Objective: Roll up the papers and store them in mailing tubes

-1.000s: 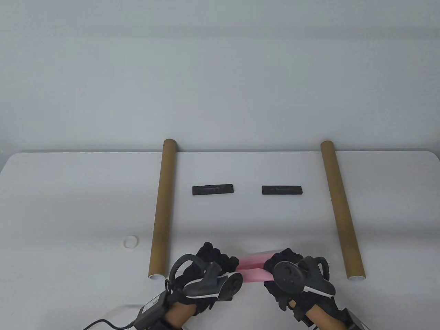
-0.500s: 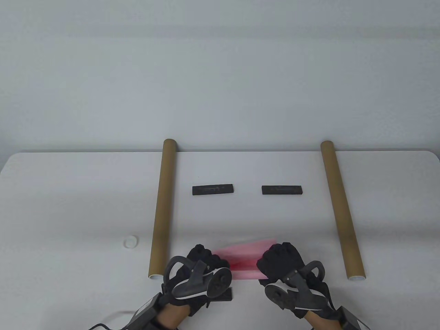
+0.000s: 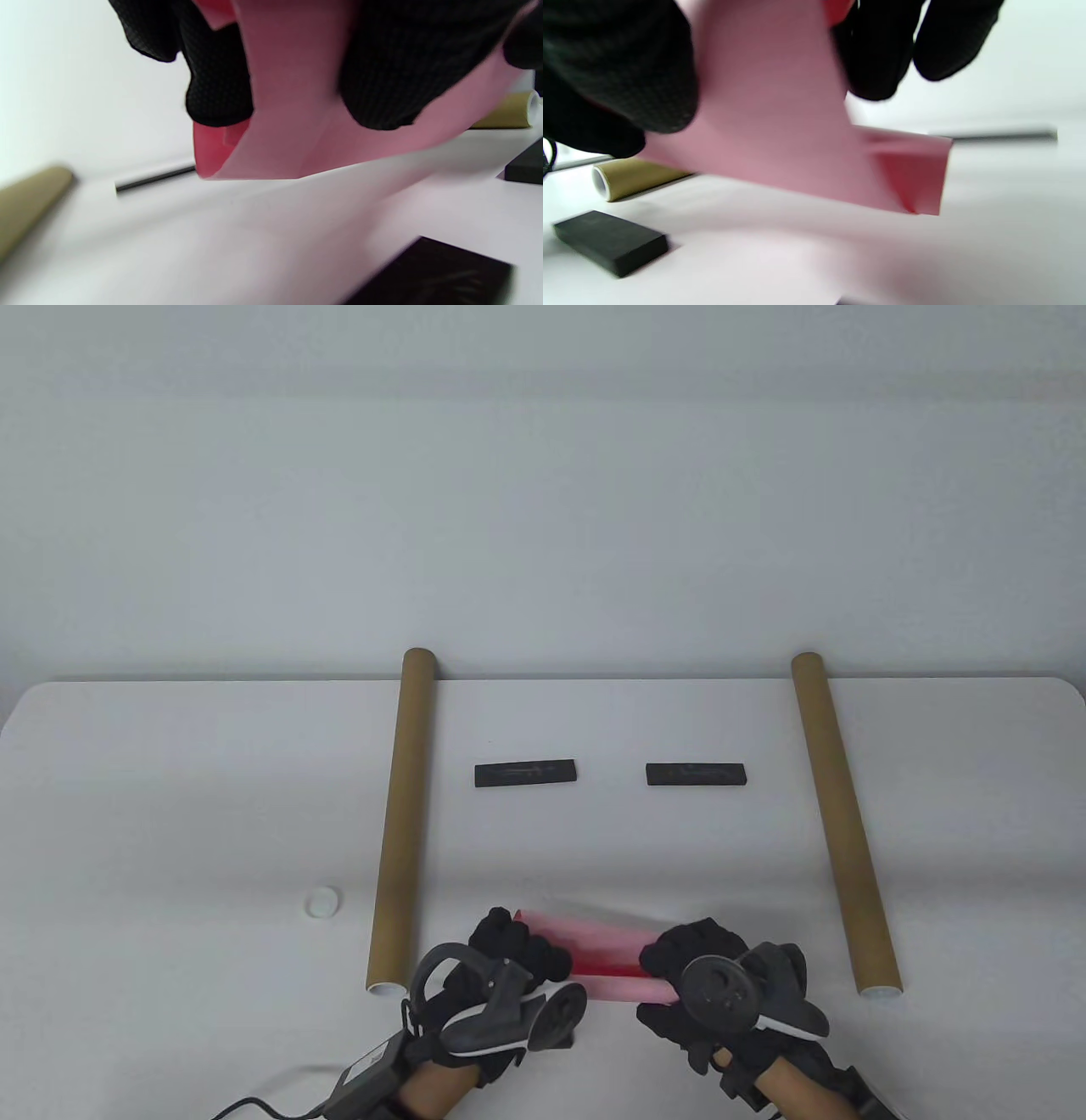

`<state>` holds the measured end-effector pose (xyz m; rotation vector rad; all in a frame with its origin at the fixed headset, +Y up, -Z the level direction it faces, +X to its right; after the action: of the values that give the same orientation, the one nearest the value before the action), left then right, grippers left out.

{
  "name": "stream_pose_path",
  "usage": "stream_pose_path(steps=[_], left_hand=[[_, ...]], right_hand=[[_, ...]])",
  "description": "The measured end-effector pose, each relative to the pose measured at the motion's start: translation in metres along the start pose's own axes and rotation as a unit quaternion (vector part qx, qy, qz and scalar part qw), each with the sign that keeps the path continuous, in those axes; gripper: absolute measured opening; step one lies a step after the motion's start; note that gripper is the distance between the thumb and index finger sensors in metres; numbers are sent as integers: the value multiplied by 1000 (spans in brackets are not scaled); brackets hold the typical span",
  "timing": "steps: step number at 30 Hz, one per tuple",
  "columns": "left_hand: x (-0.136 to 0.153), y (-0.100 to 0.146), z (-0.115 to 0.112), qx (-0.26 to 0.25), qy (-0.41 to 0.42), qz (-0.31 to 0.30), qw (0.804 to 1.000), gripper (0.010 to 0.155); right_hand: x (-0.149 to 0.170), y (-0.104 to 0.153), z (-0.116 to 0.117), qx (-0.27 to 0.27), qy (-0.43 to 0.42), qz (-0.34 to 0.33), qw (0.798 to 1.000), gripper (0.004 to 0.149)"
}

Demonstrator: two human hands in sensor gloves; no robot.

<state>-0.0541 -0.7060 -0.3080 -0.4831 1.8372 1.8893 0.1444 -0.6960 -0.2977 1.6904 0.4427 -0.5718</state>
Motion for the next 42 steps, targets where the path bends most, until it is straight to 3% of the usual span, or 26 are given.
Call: stream_pose_path(steps=[3, 7, 9, 11, 14, 18, 21, 23, 25, 26, 28, 30, 33, 35, 38, 42], left_hand=[[13, -2, -10, 38, 117, 14, 992, 44], [11, -4, -13, 46, 107, 11, 993, 44], [7, -2, -9, 21, 82, 12, 996, 48], [0, 1, -3, -16, 18, -1, 1000, 69], [-12, 5, 4, -53, -73, -28, 996, 84], [-24, 5, 6, -69, -131, -50, 988, 81], [-22, 3, 6, -68, -109, -41, 991, 66], [-16, 1, 3, -48, -65, -26, 996, 51], [-4, -1, -1, -11, 4, 3, 1000, 45], [2, -2, -4, 7, 48, 13, 999, 44], [10, -4, -9, 38, 113, 26, 993, 44], [14, -5, -12, 52, 133, 26, 989, 44], [13, -3, -11, 41, 117, 26, 992, 44], [11, -1, -9, 18, 94, 25, 995, 56], [4, 1, -5, -21, 12, -6, 1000, 79], [-8, 5, 0, -69, -101, -47, 991, 79]], right_hand=[[-14, 4, -5, 42, 104, -37, 993, 76], [-20, -2, 2, 30, 134, -32, 990, 50], [-15, -4, 4, 18, 96, -15, 995, 42], [-6, -5, 6, -7, 31, 9, 999, 39], [5, -5, 8, -35, -44, 41, 998, 38], [16, -4, 16, -84, -159, 71, 981, 38], [18, -3, 19, -100, -175, 83, 976, 38], [15, -2, 16, -76, -148, 76, 983, 51], [5, 0, 6, -27, -39, 41, 998, 72], [-2, 1, 2, -3, 28, -1, 1000, 75], [-13, 3, -2, 33, 108, -30, 993, 76], [-17, 2, -1, 48, 103, -26, 993, 66], [-16, -2, 2, 31, 99, -13, 995, 48], [-12, -3, 3, 21, 67, -1, 998, 43], [1, -5, 9, -24, -25, 34, 999, 42], [13, -5, 17, -73, -132, 65, 986, 40]])
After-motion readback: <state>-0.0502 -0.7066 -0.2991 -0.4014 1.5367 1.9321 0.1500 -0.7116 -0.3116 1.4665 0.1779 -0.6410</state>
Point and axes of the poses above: the tracker on the back of each hand, its own x axis roughly to the little-finger side, its own y axis roughly from the fingertips to the wrist, z = x × y, the point moved 2 cm from there along -y, roughly from the wrist to the fingertips, and after that the axes turned 3 degrees about -z, right-handed, at the moved point
